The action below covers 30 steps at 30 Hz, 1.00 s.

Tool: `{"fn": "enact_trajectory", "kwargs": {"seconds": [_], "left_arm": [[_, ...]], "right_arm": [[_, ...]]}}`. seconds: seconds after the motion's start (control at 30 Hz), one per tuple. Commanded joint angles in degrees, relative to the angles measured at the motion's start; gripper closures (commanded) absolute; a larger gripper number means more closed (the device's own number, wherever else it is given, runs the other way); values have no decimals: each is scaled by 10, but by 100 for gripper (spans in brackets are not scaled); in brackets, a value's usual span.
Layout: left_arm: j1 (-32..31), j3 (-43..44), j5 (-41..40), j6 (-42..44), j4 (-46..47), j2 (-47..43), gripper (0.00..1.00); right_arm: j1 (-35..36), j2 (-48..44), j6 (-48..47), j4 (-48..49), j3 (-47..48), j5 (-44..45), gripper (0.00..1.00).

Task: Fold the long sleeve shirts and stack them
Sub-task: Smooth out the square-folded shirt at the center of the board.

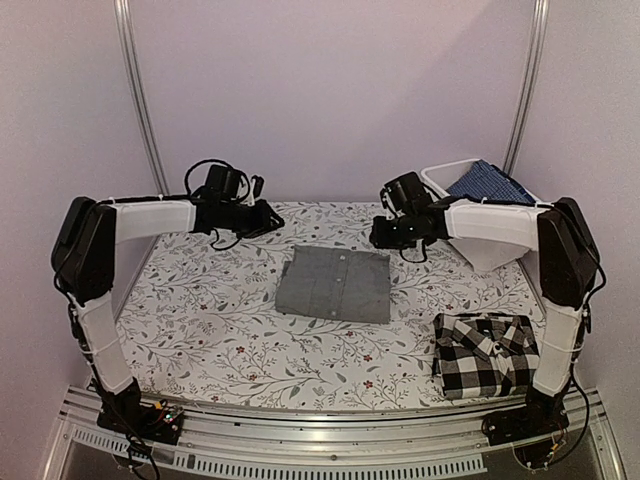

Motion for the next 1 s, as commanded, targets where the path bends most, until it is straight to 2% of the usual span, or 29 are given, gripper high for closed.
{"fn": "enact_trajectory", "kwargs": {"seconds": [0.0, 0.27, 0.6, 0.97], "left_arm": [[-46, -47, 32, -23, 27, -3, 86], [-91, -98, 58, -50, 54, 25, 100], [-97, -157, 50, -60, 90, 41, 100], [-119, -210, 32, -69, 107, 32, 100]], "right_arm": [[20, 20, 2, -15, 22, -25, 69], [5, 117, -4, -11, 80, -43, 70], [-33, 203, -9, -28, 143, -100, 70], [-23, 176, -20, -99, 195, -99, 60]]}}
